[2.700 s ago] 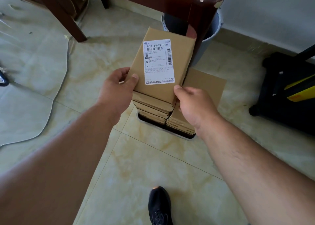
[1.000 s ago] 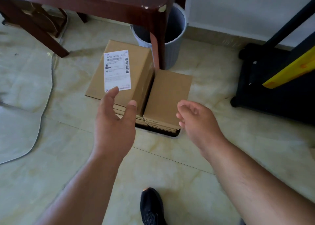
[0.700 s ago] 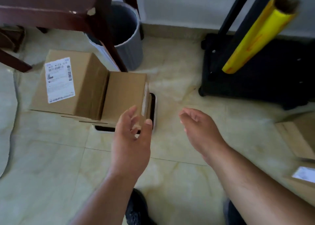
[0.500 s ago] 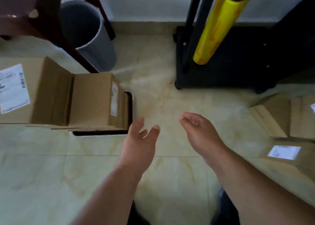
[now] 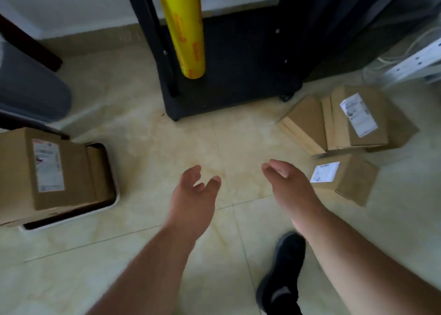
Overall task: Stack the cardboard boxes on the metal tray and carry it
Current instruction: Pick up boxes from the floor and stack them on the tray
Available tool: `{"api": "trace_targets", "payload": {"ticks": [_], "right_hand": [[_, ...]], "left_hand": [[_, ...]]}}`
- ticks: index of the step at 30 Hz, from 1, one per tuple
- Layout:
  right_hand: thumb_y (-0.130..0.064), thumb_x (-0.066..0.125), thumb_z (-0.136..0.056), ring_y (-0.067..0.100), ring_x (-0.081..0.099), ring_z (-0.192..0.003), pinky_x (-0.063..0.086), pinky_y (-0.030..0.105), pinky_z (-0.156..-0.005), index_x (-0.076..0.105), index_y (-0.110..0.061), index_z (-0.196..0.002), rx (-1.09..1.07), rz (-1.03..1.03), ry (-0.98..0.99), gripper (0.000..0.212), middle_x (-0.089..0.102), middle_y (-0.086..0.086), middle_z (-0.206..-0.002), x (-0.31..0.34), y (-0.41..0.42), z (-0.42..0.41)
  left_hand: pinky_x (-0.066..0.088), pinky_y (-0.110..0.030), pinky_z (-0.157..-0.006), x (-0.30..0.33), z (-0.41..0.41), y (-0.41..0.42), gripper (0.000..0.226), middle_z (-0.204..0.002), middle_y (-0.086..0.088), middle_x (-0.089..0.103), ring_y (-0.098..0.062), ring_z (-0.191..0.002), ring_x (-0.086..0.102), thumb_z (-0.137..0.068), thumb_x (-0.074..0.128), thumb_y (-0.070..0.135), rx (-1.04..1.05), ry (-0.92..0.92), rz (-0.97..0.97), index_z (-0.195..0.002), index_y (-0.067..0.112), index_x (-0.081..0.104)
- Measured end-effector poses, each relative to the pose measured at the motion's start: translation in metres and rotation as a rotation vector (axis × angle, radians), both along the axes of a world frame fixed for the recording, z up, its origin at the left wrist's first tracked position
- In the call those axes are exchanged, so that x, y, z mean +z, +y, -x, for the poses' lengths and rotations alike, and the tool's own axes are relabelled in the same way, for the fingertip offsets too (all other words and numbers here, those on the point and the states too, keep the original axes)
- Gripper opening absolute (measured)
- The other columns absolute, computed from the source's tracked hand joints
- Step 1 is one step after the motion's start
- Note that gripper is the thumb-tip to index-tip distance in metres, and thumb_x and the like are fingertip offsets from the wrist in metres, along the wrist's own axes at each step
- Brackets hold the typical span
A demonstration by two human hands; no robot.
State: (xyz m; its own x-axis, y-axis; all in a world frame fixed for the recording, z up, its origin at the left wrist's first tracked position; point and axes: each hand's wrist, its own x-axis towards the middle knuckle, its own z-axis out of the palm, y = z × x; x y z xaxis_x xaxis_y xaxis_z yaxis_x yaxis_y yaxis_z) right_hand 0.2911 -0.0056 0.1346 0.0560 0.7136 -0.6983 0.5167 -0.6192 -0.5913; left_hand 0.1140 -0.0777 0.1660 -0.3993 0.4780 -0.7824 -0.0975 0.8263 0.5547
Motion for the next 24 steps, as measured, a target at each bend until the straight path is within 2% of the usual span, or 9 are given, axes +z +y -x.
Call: {"api": "trace_targets", "payload": {"ticks": [3,7,11,17,20,24], "right_hand": [[-0.042,0.059,-0.100,0.009,0.053,-0.133,0.038,0.025,-0.104,0.055,-0.021,-0.147,-0.047,0.021,-0.009,0.052,0.058,-0.005,-0.148,-0.006,0.007,-0.041],[-0.042,0.059,-0.100,0.008,0.053,-0.133,0.040,0.030,-0.112,0.055,-0.021,-0.147,-0.110,0.035,-0.028,0.052,0.058,-0.006,-0.148,-0.014,0.019,-0.097],[-0.041,0.058,-0.101,0.011,0.056,-0.131,0.040,0.028,-0.104,0.056,-0.019,-0.147,-0.150,0.016,-0.060,0.051,0.060,-0.003,-0.146,-0.024,0.042,-0.153],[-0.037,0.058,-0.101,0.008,0.055,-0.112,0.039,0.026,-0.095,0.057,-0.017,-0.145,-0.208,-0.024,-0.124,0.048,0.063,-0.001,-0.141,-0.041,0.085,-0.233],[-0.036,0.058,-0.101,0.013,0.059,-0.121,0.042,0.027,-0.099,0.055,-0.015,-0.146,-0.236,-0.031,-0.144,0.050,0.061,0.001,-0.145,-0.051,0.100,-0.269],[-0.037,0.057,-0.102,0.018,0.055,-0.134,0.036,0.024,-0.097,0.051,-0.013,-0.150,-0.247,0.002,-0.206,0.054,0.057,0.004,-0.150,-0.072,0.112,-0.311]], "left_hand": [[0.038,-0.030,-0.095,-0.007,-0.035,0.018,0.056,-0.149,0.020,0.049,-0.008,-0.126,0.054,-0.100,0.062,0.043,-0.062,0.003,0.019,-0.152,0.039,0.042],[0.036,-0.028,-0.093,-0.018,-0.086,0.044,0.056,-0.151,0.019,0.049,-0.006,-0.119,0.051,-0.101,0.061,0.044,-0.137,0.000,0.033,-0.153,0.037,0.042],[0.037,-0.028,-0.094,-0.032,-0.137,0.072,0.056,-0.153,0.017,0.048,-0.006,-0.123,0.052,-0.100,0.061,0.044,-0.218,-0.007,0.017,-0.153,0.037,0.042],[0.036,-0.024,-0.090,-0.054,-0.212,0.121,0.058,-0.152,0.013,0.050,-0.006,-0.117,0.050,-0.100,0.063,0.042,-0.299,-0.002,-0.002,-0.153,0.032,0.043],[0.036,-0.024,-0.091,-0.067,-0.243,0.144,0.059,-0.155,0.012,0.049,-0.006,-0.120,0.051,-0.100,0.063,0.040,-0.342,-0.006,-0.015,-0.154,0.030,0.043],[0.039,-0.025,-0.094,-0.098,-0.284,0.163,0.060,-0.154,0.008,0.051,-0.015,-0.131,0.055,-0.099,0.064,0.041,-0.394,-0.008,-0.003,-0.154,0.028,0.044]]}}
